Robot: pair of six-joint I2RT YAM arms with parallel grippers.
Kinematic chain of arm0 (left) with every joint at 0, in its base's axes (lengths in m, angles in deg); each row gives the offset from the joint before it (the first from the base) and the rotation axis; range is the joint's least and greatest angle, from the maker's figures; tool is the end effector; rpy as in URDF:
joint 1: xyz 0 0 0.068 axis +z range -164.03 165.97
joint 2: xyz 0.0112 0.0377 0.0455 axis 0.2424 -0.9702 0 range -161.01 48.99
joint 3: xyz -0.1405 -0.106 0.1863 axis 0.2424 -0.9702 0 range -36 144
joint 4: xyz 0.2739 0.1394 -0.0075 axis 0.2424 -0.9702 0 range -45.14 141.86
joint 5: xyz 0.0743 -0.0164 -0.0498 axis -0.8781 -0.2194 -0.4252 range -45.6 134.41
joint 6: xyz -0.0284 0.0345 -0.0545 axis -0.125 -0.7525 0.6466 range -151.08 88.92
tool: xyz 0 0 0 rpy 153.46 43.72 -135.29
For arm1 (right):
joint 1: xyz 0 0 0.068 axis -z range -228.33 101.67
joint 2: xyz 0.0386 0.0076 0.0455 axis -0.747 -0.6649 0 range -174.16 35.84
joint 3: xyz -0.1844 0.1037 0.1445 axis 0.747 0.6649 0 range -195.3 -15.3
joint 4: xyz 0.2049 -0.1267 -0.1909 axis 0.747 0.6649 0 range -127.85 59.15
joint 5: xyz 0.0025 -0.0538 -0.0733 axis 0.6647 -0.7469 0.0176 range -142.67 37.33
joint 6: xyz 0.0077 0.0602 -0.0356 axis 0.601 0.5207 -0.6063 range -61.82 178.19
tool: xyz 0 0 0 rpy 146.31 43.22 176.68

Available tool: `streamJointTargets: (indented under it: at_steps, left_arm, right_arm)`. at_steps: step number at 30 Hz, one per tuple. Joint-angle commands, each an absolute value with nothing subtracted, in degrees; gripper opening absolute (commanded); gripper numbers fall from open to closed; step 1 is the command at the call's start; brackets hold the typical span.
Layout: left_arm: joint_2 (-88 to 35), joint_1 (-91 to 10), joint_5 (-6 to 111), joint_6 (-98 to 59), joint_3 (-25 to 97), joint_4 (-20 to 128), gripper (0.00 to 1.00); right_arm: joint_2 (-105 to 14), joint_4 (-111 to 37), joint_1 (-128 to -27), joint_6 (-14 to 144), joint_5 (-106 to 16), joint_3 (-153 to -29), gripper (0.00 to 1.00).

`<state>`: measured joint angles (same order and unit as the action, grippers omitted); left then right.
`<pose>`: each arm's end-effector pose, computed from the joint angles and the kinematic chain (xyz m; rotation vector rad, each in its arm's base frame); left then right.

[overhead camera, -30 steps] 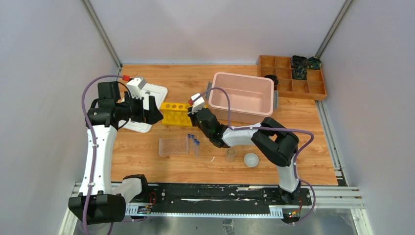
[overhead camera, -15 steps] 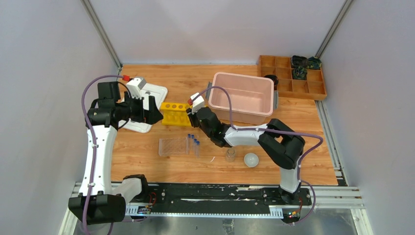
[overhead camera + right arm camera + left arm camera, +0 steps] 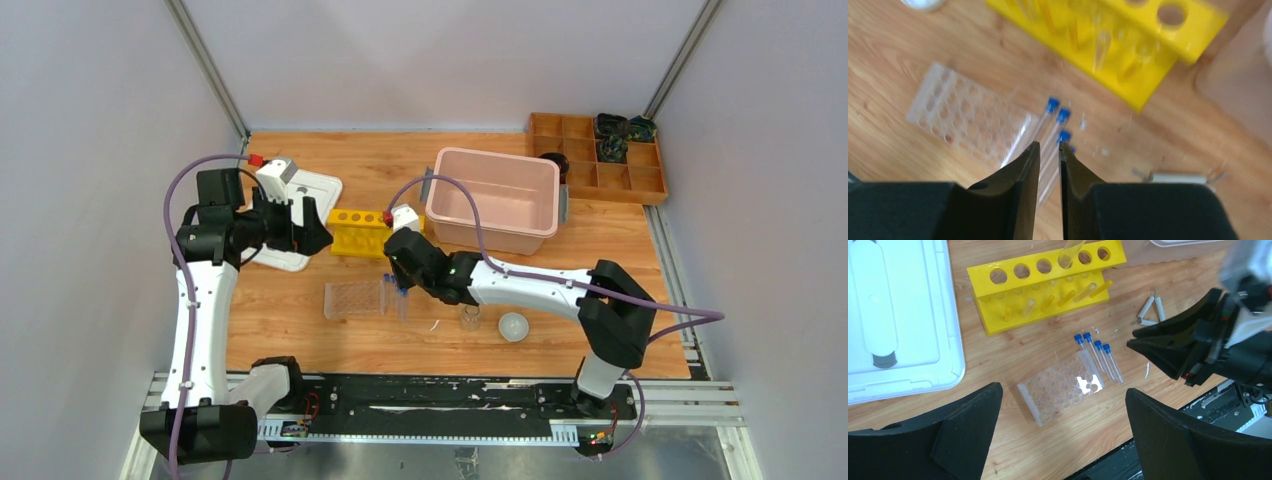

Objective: Organize the chemistry lab equipment

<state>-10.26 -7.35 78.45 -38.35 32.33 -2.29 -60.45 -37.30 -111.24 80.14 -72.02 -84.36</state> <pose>0.2622 -0.0018 0.3450 0.2952 2.2383 -0.5682 0.2214 0.3911 0.2181 -0.5236 2.0095 0.5811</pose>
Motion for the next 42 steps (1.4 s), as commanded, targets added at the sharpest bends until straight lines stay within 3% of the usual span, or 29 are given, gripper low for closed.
streamJointTargets:
  at_steps: [1,5,16,22,31,38,42]
  left_arm:
    - [-8.6,-6.9,78.3,-37.8,32.2,-2.0,1.0]
    - [-8.2,-6.9,78.3,-37.7,32.5,-2.5,1.0]
    - [-7.4,-6.9,77.8,-37.6,32.8,-3.0,1.0]
    - [-7.7,-6.9,77.9,-37.3,33.2,-3.0,1.0]
    - [-7.4,-6.9,78.6,-37.4,33.2,-3.0,1.0]
    - [-7.0,-6.9,78.3,-37.5,33.3,-3.0,1.0]
    - [-6.9,-6.9,78.1,-37.2,34.0,-3.0,1.0]
  right_arm:
    - [-62.2,-20.5,-112.3,92.6,-67.2,-83.2,0.22]
    - [-64.3,-20.2,-112.7,94.5,-65.0,-82.8,0.22]
    - [-69.9,-20.1,-112.7,94.4,-62.6,-85.7,0.38]
    - [-73.3,-19.7,-112.5,94.1,-64.8,-88.4,0.4]
    - [-74.9,-19.0,-111.1,94.0,-67.9,-88.2,0.29]
    - [-78.4,-17.2,-109.9,92.3,-68.4,-91.5,0.28]
    - [-78.5,-16.6,-109.6,91.8,-68.6,-92.0,0.19]
